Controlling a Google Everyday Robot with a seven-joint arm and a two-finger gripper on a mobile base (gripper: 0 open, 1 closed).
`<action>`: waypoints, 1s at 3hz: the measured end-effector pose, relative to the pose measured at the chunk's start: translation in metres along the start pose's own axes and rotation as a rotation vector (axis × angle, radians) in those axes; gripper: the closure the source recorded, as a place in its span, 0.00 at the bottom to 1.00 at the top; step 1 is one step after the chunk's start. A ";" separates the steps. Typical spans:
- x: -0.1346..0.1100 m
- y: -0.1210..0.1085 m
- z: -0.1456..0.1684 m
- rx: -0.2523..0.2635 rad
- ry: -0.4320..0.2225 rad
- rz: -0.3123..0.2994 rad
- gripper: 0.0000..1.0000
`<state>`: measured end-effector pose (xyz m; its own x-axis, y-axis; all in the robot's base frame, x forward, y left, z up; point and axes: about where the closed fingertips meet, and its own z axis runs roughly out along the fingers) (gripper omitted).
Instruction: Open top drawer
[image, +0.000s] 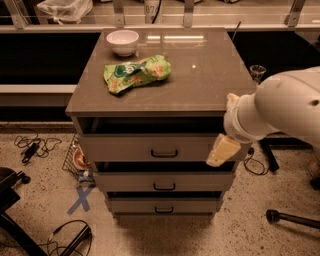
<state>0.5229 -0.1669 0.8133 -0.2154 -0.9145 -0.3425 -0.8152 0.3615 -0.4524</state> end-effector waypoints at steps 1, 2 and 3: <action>-0.015 -0.022 0.000 0.085 -0.058 -0.005 0.00; -0.015 -0.022 0.000 0.086 -0.059 -0.005 0.00; -0.017 -0.009 0.010 0.060 -0.077 0.005 0.00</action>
Offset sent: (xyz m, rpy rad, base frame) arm 0.0198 0.0049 0.0124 0.0222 -0.0907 0.0000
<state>0.5392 -0.1527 0.8152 -0.1751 -0.8969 -0.4061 -0.7803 0.3779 -0.4983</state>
